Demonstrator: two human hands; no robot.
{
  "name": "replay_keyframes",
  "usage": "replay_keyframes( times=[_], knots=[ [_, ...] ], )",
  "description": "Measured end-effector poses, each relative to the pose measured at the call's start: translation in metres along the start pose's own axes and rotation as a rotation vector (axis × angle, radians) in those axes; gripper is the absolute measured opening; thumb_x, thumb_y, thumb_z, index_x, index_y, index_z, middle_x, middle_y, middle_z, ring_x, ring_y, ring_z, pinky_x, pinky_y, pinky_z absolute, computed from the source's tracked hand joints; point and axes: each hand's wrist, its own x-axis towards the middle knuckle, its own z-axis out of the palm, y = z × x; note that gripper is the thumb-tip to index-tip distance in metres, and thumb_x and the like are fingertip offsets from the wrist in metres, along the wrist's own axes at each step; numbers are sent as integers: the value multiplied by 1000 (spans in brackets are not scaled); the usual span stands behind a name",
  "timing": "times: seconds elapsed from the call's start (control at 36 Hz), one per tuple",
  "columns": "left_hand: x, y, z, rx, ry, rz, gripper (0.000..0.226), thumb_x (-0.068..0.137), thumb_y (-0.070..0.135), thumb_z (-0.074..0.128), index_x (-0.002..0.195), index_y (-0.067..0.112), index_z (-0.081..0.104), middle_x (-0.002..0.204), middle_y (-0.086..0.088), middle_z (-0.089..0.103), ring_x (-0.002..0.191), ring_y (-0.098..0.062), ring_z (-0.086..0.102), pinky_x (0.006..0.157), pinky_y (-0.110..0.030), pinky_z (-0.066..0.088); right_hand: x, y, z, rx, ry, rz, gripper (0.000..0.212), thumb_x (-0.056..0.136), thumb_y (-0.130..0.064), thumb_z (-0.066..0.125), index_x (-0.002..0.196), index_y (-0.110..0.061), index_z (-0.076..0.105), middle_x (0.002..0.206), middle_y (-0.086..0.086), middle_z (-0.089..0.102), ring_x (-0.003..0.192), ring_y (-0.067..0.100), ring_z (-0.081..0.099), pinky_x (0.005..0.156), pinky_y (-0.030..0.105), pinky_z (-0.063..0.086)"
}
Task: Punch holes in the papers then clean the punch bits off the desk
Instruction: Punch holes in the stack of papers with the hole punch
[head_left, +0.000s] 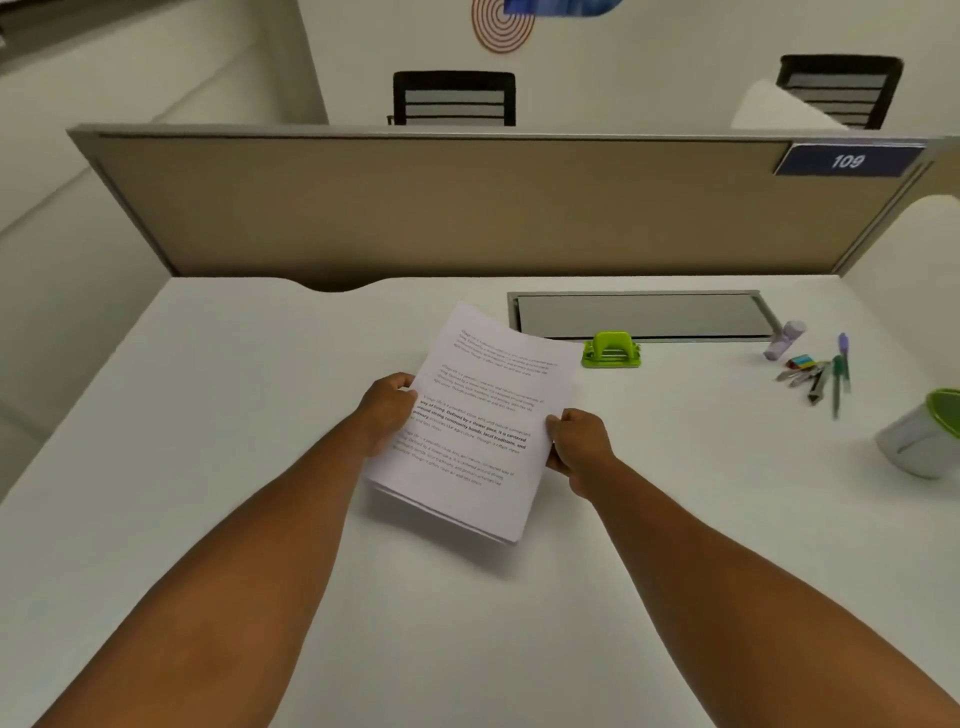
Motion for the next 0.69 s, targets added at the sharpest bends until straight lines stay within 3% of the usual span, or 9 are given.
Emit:
replay_keyframes(
  times=[0.14, 0.25, 0.44, 0.5, 0.61, 0.69],
  knots=[
    [2, 20, 40, 13, -53, 15, 26, 100, 15, 42, 115, 19, 63, 113, -4, 68, 103, -25, 64, 93, -39, 52, -4, 0, -40, 118, 50, 63, 20, 101, -23, 51, 90, -9, 60, 98, 9, 69, 93, 30, 70, 62, 34, 59],
    [6, 41, 72, 50, -102, 43, 25, 101, 16, 42, 114, 20, 63, 113, -3, 67, 102, -24, 63, 87, -34, 50, -3, -1, -76, 173, 76, 102, 17, 100, -14, 50, 105, -2, 61, 98, 11, 69, 91, 30, 70, 60, 32, 58],
    [19, 76, 134, 143, -197, 100, 30, 102, 15, 45, 129, 17, 57, 123, -4, 59, 104, -21, 55, 90, -29, 44, -2, 9, -139, 264, 178, 194, 10, 97, -12, 53, 94, -7, 61, 90, 9, 66, 68, 21, 64, 54, 31, 56],
    [21, 85, 148, 192, -240, 105, 33, 102, 15, 45, 133, 16, 54, 122, -4, 56, 103, -20, 54, 85, -28, 42, -1, 12, -153, 286, 199, 214, 9, 96, -9, 53, 98, -7, 62, 91, 9, 67, 70, 21, 64, 53, 30, 56],
    [28, 101, 169, 308, -298, 153, 36, 101, 15, 47, 136, 13, 53, 139, -9, 53, 122, -25, 52, 97, -28, 38, 2, 18, -171, 319, 240, 239, 10, 95, -4, 53, 97, -6, 62, 90, 13, 65, 73, 22, 62, 48, 28, 56],
    [34, 111, 180, 378, -322, 174, 36, 100, 15, 47, 135, 12, 55, 139, -10, 53, 123, -25, 51, 94, -27, 37, 4, 22, -176, 362, 290, 240, 9, 95, -4, 53, 94, -7, 61, 84, 12, 62, 68, 19, 58, 45, 25, 55]
  ],
)
